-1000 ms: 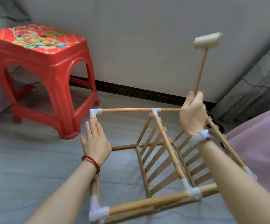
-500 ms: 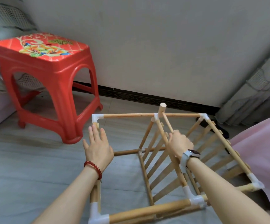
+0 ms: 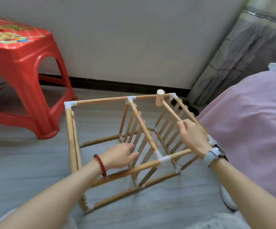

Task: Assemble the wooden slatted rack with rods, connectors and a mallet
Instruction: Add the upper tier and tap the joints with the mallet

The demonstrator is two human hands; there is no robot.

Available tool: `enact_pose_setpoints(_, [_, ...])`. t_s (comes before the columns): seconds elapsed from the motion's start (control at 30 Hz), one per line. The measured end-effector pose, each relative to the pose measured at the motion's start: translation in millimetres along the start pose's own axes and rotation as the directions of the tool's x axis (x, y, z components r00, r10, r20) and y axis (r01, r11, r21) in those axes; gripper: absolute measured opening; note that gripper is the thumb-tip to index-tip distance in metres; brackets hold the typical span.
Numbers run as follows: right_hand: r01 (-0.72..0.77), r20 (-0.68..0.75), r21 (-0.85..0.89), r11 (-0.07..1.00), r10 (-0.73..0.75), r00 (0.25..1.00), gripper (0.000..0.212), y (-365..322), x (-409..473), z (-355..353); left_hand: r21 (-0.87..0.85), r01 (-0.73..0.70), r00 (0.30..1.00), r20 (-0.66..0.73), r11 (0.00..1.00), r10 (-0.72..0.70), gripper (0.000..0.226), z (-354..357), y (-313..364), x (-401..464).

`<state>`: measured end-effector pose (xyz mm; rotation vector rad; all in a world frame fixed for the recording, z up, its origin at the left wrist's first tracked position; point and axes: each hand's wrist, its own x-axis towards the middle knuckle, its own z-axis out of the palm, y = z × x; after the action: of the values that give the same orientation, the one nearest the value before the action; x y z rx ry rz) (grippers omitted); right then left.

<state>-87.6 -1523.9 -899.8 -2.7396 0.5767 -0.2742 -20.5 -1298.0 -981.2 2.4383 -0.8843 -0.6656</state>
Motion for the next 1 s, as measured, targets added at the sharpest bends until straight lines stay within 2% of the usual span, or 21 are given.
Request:
enact_pose_setpoints(0.07, [0.055, -0.228, 0.153, 0.987, -0.019, 0.973, 0.022, -1.7, -18.4, -46.4, 0.069, -0.067, 0.990, 0.126, 0.995, 0.058, 0.033, 28.6, 18.8, -12.6])
enact_pose_setpoints(0.13, [0.152, -0.500, 0.327, 0.933, 0.034, 0.866, 0.014, -6.1, -49.9, -74.5, 0.173, -0.126, 0.988, 0.106, 0.977, 0.109, 0.025, 47.1, 32.2, -16.9])
enact_pose_setpoints(0.17, [0.179, -0.561, 0.379, 0.908, 0.072, 0.824, 0.012, -9.9, -65.9, -69.4, 0.205, -0.131, 0.991, 0.062, 0.970, 0.121, 0.021, 49.1, 32.4, -15.1])
enact_pose_setpoints(0.2, [0.124, -0.540, 0.403, 0.907, 0.126, 0.832, 0.012, -6.5, -94.9, -54.9, 0.210, -0.152, 0.988, 0.020, 0.966, 0.151, 0.018, 53.4, 36.5, -15.3])
enact_pose_setpoints(0.23, [0.003, -0.407, 0.400, 0.916, 0.174, 0.897, 0.014, -2.5, -121.7, -28.7, 0.206, -0.163, 0.986, -0.011, 0.965, 0.169, 0.015, 54.7, 36.0, -14.1])
enact_pose_setpoints(0.27, [-0.132, -0.184, 0.248, 0.960, 0.180, 0.966, 0.017, 1.6, -149.7, 1.2, 0.204, -0.174, 0.982, -0.031, 0.963, 0.184, 0.015, 56.2, 35.8, -14.7])
enact_pose_setpoints(0.3, [-0.191, 0.035, 0.036, 0.981, 0.190, 0.981, 0.019, 5.8, -171.5, 26.0, 0.214, -0.176, 0.981, -0.037, 0.961, 0.188, 0.015, 56.6, 34.5, -15.4])
enact_pose_setpoints(0.33, [-0.206, 0.139, -0.104, 0.973, 0.219, 0.966, 0.019, 10.7, -183.7, 37.8, 0.226, -0.181, 0.980, -0.043, 0.957, 0.195, 0.017, 58.1, 33.0, -16.4])
enact_pose_setpoints(0.37, [-0.198, 0.128, -0.134, 0.971, 0.216, 0.968, 0.019, 14.4, -187.8, 35.5, 0.234, -0.184, 0.979, -0.048, 0.955, 0.200, 0.018, 61.2, 31.9, -18.4])
enact_pose_setpoints(0.4, [-0.203, 0.042, -0.054, 0.978, 0.205, 0.978, 0.018, 16.8, -184.2, 23.2, 0.244, -0.191, 0.975, -0.061, 0.951, 0.212, 0.019, 64.5, 31.4, -20.9])
enact_pose_setpoints(0.47, [-0.102, -0.227, 0.189, 0.977, 0.145, 0.963, 0.017, 12.4, -171.2, -8.4, 0.239, -0.184, 0.976, -0.072, 0.953, 0.206, 0.020, 64.7, 29.6, -26.5])
enact_pose_setpoints(0.53, [0.001, -0.402, 0.235, 0.972, 0.096, 0.911, 0.014, 9.3, -173.8, -20.6, 0.218, -0.167, 0.983, -0.037, 0.962, 0.179, 0.025, 63.3, 26.3, -30.4])
enact_pose_setpoints(0.57, [-0.045, -0.367, 0.233, 0.971, 0.131, 0.921, 0.013, 7.5, -180.0, -14.7, 0.224, -0.158, 0.986, -0.021, 0.962, 0.167, 0.027, 60.6, 23.4, -32.3])
enact_pose_setpoints(0.63, [-0.223, -0.012, 0.093, 0.970, 0.225, 0.974, 0.017, 8.2, -195.8, 13.5, 0.214, -0.134, 0.991, 0.002, 0.967, 0.137, 0.032, 51.0, 21.4, -35.1])
enact_pose_setpoints(0.67, [-0.256, 0.155, -0.013, 0.966, 0.255, 0.954, 0.020, 11.2, -199.1, 26.7, 0.189, -0.114, 0.993, 0.001, 0.975, 0.116, 0.033, 45.5, 22.1, -37.2])
enact_pose_setpoints(0.7, [-0.270, 0.205, -0.046, 0.962, 0.273, 0.940, 0.023, 13.6, -195.8, 33.9, 0.168, -0.090, 0.996, -0.015, 0.982, 0.094, 0.033, 39.8, 22.5, -39.3])
enact_pose_setpoints(0.77, [-0.269, 0.143, 0.098, 0.958, 0.253, 0.957, 0.026, 10.5, -177.4, 28.1, 0.197, 0.012, 0.990, -0.144, 0.980, 0.016, 0.033, 30.8, 21.3, -43.0])
enact_pose_setpoints(0.83, [-0.190, 0.073, 0.188, 0.964, 0.179, 0.981, 0.025, -4.0, -155.9, 17.1, 0.214, 0.240, 0.931, -0.326, 0.947, -0.162, 0.042, 20.4, 9.2, -44.7])
enact_pose_setpoints(0.9, [-0.145, 0.072, 0.197, 0.970, 0.133, 0.988, 0.023, -14.0, -144.3, 11.4, 0.086, 0.443, 0.816, -0.452, 0.892, -0.361, 0.057, 16.8, -5.4, -47.0])
enact_pose_setpoints(0.97, [-0.124, 0.070, 0.214, 0.969, 0.111, 0.991, 0.021, -21.3, -135.0, 15.9, -0.271, 0.518, 0.643, -0.502, 0.811, -0.578, 0.068, 9.4, -23.3, -46.0])
enact_pose_setpoints(1.0, [-0.123, 0.067, 0.229, 0.965, 0.111, 0.992, 0.021, -23.5, -129.3, 19.3, -0.479, 0.496, 0.564, -0.456, 0.724, -0.688, 0.067, 3.9, -30.9, -44.4])
